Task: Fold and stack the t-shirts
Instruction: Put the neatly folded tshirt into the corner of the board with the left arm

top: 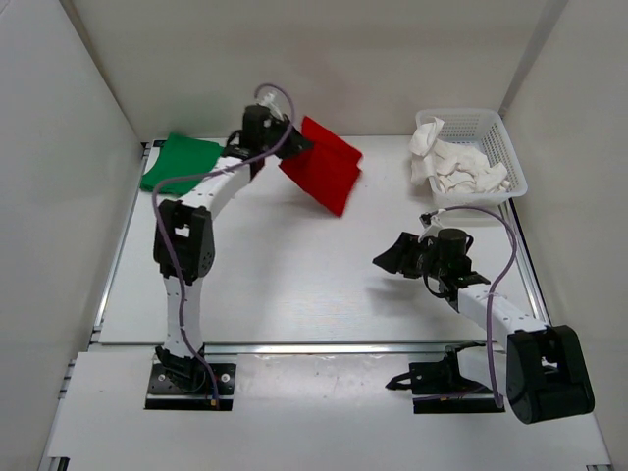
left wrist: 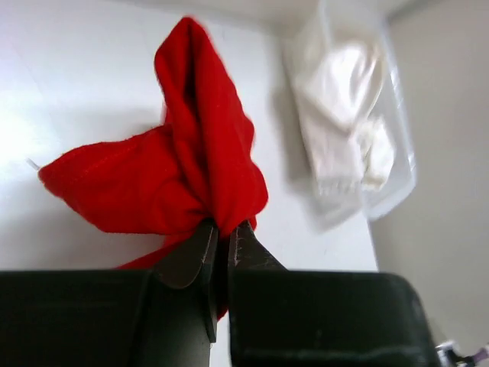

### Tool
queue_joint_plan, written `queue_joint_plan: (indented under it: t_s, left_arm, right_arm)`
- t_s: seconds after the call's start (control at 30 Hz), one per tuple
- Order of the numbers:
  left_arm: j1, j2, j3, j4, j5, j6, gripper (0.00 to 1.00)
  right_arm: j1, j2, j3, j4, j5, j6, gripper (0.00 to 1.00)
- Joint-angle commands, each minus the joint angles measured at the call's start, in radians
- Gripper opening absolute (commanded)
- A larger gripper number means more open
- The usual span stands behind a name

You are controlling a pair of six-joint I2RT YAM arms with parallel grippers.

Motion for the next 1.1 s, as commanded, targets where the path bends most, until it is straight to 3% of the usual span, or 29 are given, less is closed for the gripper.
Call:
queue_joint_plan:
  t_s: [0.0,0.17,0.27,0.3,0.37,0.4,0.53,0.6,0.73,0.77,0.8,0.83,0.87,0.9,0.97,1.07]
  left_arm:
    - [0.159,-0.088,0.056,-0.07,0.039,-0.001,0.0]
    - [0.366,-0.236,-0.165,0.097,0.051,-0.096,0.01]
    - [0.541,-0.336,-0.405,0.243,-0.013,-0.177,0.06]
    - [0.574,-0.376,-0.506,0.275,-0.027,-0.232,0.16]
    - [0.685,-0.43,-0.668,0.435,-0.091,-0.315,0.53]
    - [0.713,-0.44,-0.746,0.461,-0.087,-0.368,0.98]
    - [0.766,-0.414,-0.788,0.458,0.017,-0.39,0.99]
    - [0.776,-0.453,-0.855,0.48,-0.001,-0.401,0.99]
    - [0.776,-0.56,-0.946,0.458,-0.063,-0.375,0.99]
    - [0.773,-0.572,-0.97,0.442,-0.072,-0.366,0.99]
    - [0.761,-0.607,-0.99,0.423,-0.079,-0.352,0.99]
    - [0.74,-0.629,-1.003,0.418,-0.084,-0.331,0.99]
    - [0.723,-0.652,-1.015,0.424,-0.084,-0.318,0.98]
    - [0.683,-0.658,-1.018,0.414,-0.069,-0.283,0.98]
    - [0.593,-0.669,-0.971,0.362,-0.066,-0.21,0.99]
    - [0.395,-0.652,-0.885,0.241,-0.101,-0.067,0.99]
  right_arm:
    - [-0.003,0.006,0.013,0.058,-0.038,0.007,0.56]
    - [0.032,0.063,0.024,0.054,-0.056,-0.005,0.55]
    - [0.064,0.074,0.019,0.06,-0.066,-0.005,0.55]
    - [0.078,0.077,0.012,0.063,-0.061,-0.004,0.55]
    - [0.133,0.08,0.009,0.045,-0.047,-0.012,0.56]
    - [0.147,0.08,0.003,0.037,-0.041,-0.004,0.56]
    - [0.262,0.043,-0.045,0.032,-0.009,0.004,0.63]
    - [0.319,0.008,-0.062,0.002,0.046,-0.002,0.71]
    - [0.321,-0.053,-0.094,-0.023,0.074,0.016,0.71]
    - [0.308,-0.081,-0.097,-0.038,0.082,0.018,0.62]
    - [0.296,-0.093,-0.086,-0.058,0.088,0.01,0.43]
    - [0.285,-0.092,-0.058,-0.099,0.104,-0.001,0.33]
    - [0.287,-0.098,-0.044,-0.116,0.123,-0.008,0.11]
    - [0.285,-0.092,0.022,-0.174,0.175,-0.027,0.0]
    - [0.275,-0.061,0.126,-0.274,0.265,-0.062,0.0]
    - [0.143,0.054,0.396,-0.414,0.374,-0.116,0.0]
